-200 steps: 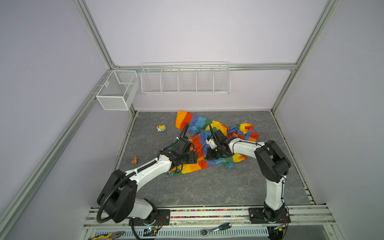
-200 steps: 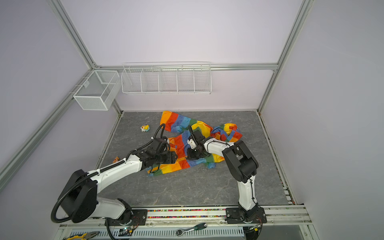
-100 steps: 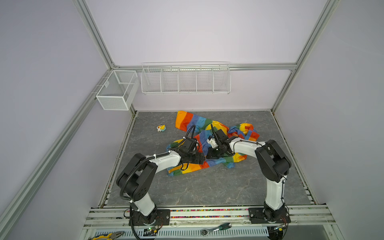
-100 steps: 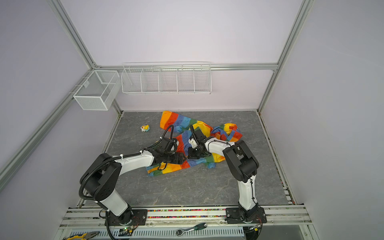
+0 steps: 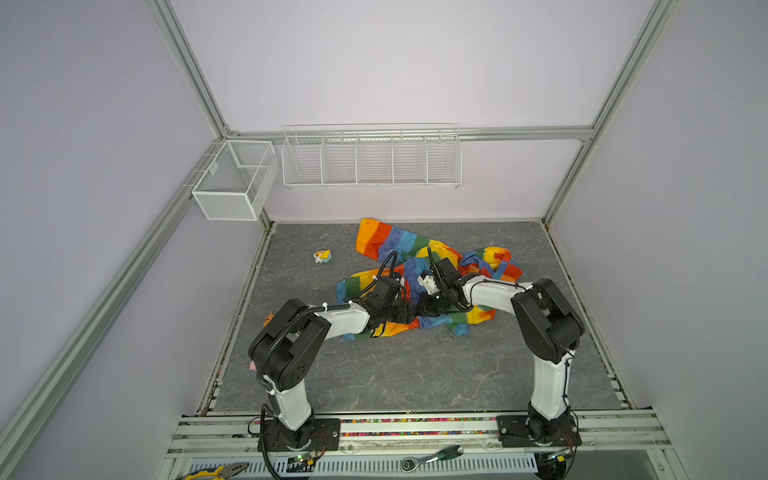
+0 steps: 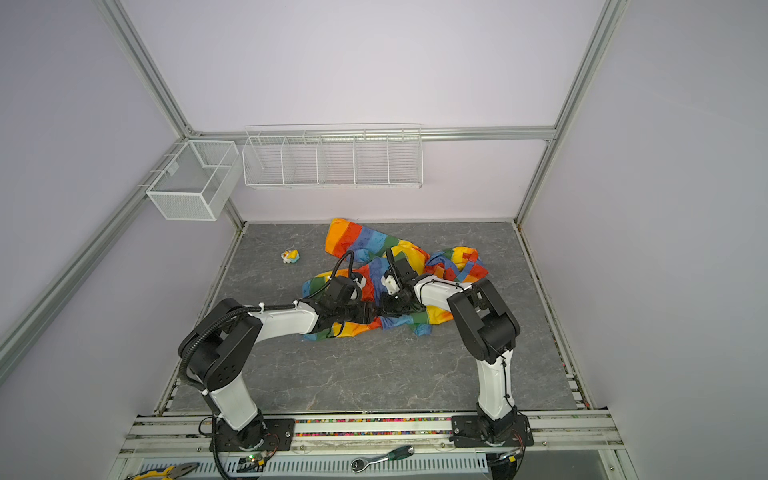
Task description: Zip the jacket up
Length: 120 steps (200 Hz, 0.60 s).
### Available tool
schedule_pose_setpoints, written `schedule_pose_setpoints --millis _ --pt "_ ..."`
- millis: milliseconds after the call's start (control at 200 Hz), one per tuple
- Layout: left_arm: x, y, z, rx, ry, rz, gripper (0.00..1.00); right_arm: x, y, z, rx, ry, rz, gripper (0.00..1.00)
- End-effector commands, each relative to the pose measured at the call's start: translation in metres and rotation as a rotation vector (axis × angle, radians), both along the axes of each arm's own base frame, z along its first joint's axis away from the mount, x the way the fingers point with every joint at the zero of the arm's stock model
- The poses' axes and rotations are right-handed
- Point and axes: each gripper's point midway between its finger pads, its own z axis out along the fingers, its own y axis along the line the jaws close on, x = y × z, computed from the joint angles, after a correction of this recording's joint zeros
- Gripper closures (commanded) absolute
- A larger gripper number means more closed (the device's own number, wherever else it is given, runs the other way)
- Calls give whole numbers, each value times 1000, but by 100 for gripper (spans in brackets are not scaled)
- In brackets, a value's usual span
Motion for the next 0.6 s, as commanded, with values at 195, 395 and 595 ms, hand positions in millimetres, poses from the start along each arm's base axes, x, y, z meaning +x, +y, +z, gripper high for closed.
schedule_pose_setpoints --millis 195,395,595 --pt "-64 30 -59 15 247 55 71 -15 -7 -31 14 110 -49 84" --pt "-67 28 -48 -7 251 33 80 -11 -15 -26 34 106 -82 84" --pt "-63 29 -40 -14 233 49 91 -11 -14 6 99 45 -97 75"
